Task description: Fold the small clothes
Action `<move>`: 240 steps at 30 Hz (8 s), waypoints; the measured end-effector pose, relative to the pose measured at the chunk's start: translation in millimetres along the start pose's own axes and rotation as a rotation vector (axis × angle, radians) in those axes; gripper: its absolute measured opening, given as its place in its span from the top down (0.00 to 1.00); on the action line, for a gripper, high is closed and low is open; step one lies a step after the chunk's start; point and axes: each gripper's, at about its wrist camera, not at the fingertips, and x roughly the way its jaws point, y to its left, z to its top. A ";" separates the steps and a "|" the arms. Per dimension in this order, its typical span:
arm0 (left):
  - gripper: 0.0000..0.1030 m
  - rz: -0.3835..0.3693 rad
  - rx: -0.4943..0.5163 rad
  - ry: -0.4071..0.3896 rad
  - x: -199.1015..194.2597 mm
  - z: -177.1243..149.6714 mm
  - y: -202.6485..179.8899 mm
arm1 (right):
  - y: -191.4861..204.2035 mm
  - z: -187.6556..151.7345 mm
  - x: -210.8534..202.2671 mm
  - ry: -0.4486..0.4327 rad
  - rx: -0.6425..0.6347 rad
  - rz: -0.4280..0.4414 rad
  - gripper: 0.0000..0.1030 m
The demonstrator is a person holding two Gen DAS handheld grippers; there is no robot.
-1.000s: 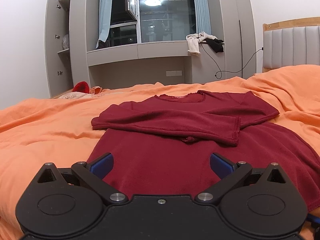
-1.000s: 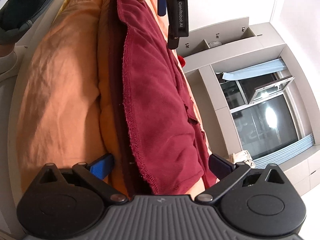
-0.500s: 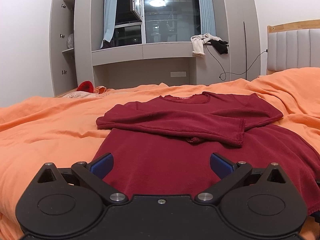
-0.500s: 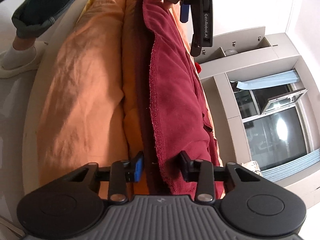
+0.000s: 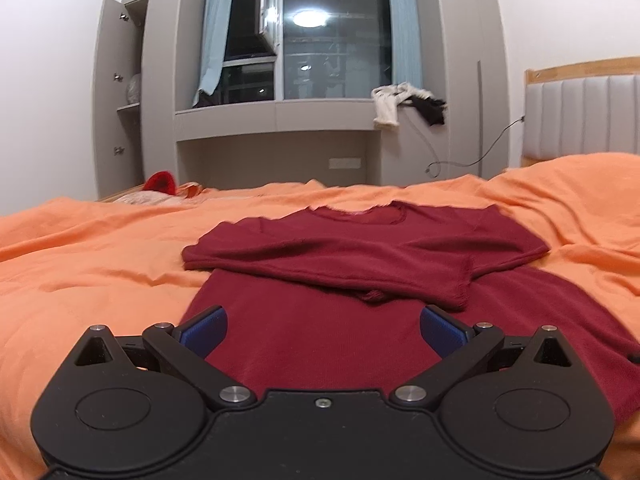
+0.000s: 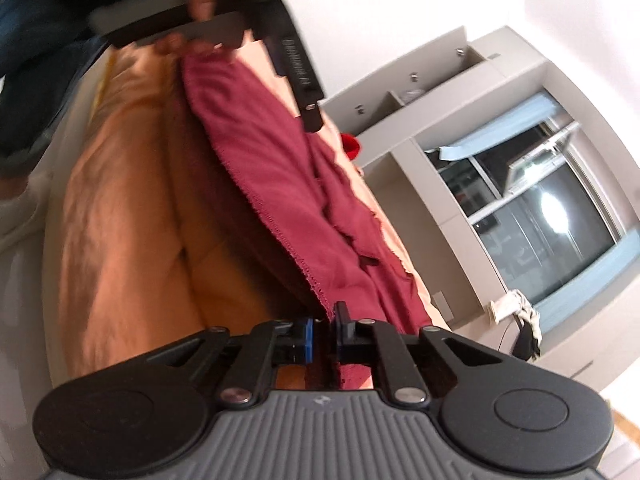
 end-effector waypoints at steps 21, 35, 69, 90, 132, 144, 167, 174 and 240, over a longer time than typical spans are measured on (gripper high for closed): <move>0.00 -0.510 0.442 -0.069 -37.0 -41.0 -81.2 | -33.9 0.1 -11.4 -0.008 0.185 -0.072 0.89; 0.01 -0.220 0.637 -0.055 -19.5 -65.4 -103.0 | -46.1 8.0 -27.0 -0.038 0.278 -0.065 0.88; 0.04 0.039 0.532 -0.139 -44.1 -52.4 -81.8 | -34.7 5.1 -28.7 0.010 0.220 -0.180 0.88; 0.56 0.311 0.373 -0.028 -68.0 -53.2 -19.8 | -45.3 6.2 -21.4 0.047 0.275 -0.235 0.88; 0.95 0.104 0.094 -0.384 -270.9 18.2 -3.3 | -96.3 26.7 -178.3 -0.184 0.468 -0.271 0.93; 0.95 0.163 0.133 -0.392 -209.1 65.7 -15.5 | -145.2 19.1 -103.7 -0.178 0.514 -0.319 0.92; 0.88 0.278 0.052 -0.158 80.0 155.8 21.8 | -199.8 -6.0 144.1 0.027 0.534 -0.252 0.91; 0.85 0.302 0.014 -0.002 149.9 129.3 50.6 | -179.6 -18.5 191.0 0.074 0.461 -0.205 0.91; 0.01 0.156 -0.299 -0.056 18.2 65.4 69.7 | -224.0 -67.9 104.0 0.166 1.131 -0.335 0.00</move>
